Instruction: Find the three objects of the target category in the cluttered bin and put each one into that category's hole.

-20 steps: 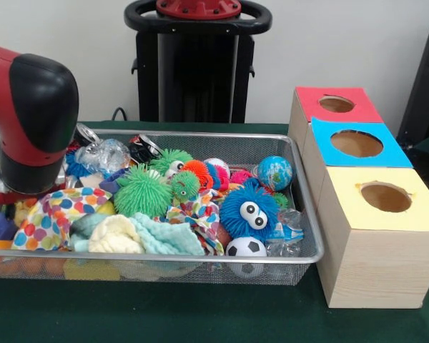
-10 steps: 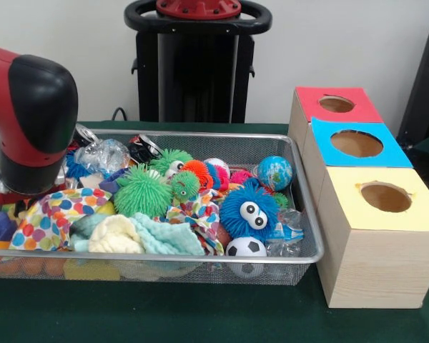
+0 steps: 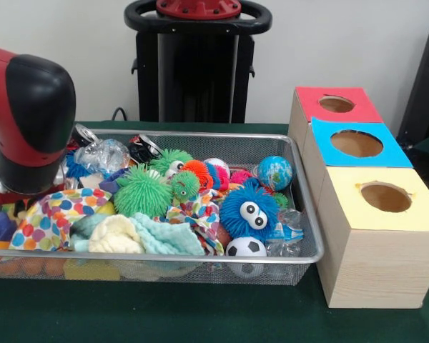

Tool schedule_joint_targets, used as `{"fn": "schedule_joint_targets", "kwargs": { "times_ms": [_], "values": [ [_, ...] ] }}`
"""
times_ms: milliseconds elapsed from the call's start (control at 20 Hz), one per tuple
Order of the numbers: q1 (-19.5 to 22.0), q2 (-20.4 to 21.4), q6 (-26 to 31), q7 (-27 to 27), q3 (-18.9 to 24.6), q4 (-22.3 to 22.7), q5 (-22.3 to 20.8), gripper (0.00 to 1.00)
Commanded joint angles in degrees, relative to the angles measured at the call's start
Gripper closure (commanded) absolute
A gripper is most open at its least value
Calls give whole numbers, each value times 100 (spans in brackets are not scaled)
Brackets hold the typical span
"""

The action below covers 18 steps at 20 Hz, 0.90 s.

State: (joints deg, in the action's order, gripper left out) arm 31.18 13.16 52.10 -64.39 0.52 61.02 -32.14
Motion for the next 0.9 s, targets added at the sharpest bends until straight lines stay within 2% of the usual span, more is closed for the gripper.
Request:
{"fn": "schedule_joint_targets", "kwargs": {
  "times_ms": [50,250,400,650,900],
  "values": [
    [494,85,-468,433,572,879,118,100],
    [731,1135,-246,872,796,1699,385,100],
    [769,1633,-106,985,835,1966,390,100],
    [736,1833,-167,827,859,2065,204,100],
    [855,2047,-365,803,950,2357,152,100]
  ]
}}
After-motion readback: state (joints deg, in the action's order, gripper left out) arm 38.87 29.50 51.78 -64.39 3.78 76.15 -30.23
